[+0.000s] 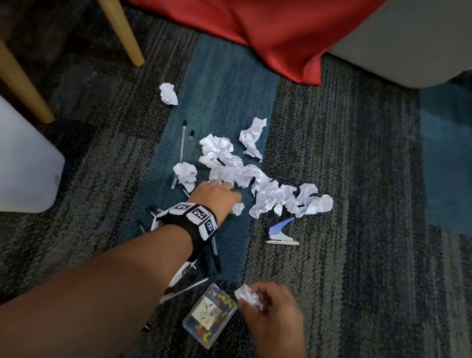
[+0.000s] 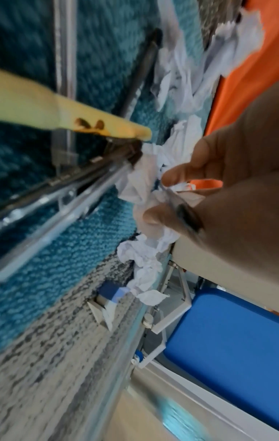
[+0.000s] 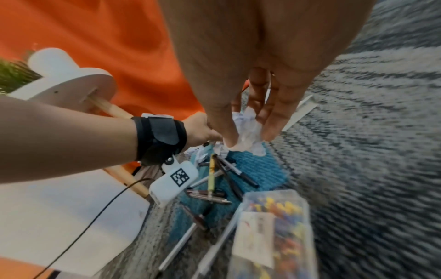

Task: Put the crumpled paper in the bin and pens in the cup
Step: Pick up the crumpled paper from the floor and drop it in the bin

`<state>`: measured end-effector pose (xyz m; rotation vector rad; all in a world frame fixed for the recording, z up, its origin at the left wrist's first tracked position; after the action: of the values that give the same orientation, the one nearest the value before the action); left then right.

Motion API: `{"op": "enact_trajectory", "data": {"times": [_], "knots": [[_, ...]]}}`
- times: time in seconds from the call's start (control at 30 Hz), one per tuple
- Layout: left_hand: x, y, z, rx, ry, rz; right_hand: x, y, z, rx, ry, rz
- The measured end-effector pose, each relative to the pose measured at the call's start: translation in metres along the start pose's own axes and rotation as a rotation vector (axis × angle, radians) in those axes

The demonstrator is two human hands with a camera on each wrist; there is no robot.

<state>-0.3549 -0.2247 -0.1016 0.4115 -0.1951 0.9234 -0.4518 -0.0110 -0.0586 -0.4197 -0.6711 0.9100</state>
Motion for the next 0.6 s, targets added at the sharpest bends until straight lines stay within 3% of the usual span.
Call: {"op": "enact_trajectory", "data": {"times": [0.1,0.27,0.37,0.47,0.6], "knots": [[0.012,-0.002,0.016,0.093,0.139,0.005,-0.009,-0.028,-0.004,-0.031,-0.019,0.046],[0.037,-0.012,0.058,0.526,0.146,0.058,-0.025,-0.083,-0.007,-0.088,0.036,0.165],[0.06,-0.03,0.099,0.723,0.239,0.057,-0.025,-0.119,-0.006,-0.144,0.024,0.233],[0.095,-0.044,0.153,0.761,0.362,0.046,-0.013,-0.157,-0.001,-0.195,-0.057,0.269],[0.163,-0.054,0.223,0.702,0.407,0.096,0.013,-0.222,0.007,-0.268,-0.191,0.321]]}}
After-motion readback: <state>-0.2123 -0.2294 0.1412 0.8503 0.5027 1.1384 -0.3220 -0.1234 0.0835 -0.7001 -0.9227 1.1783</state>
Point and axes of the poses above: each hand's wrist, its own x-axis away from the middle knuckle, its own z-axis out of the back of the hand, y = z × x, the point moved 3 cm from there along -x, towards the middle knuckle, and after that the axes turned 5 degrees about y, right-handed, at the moved point
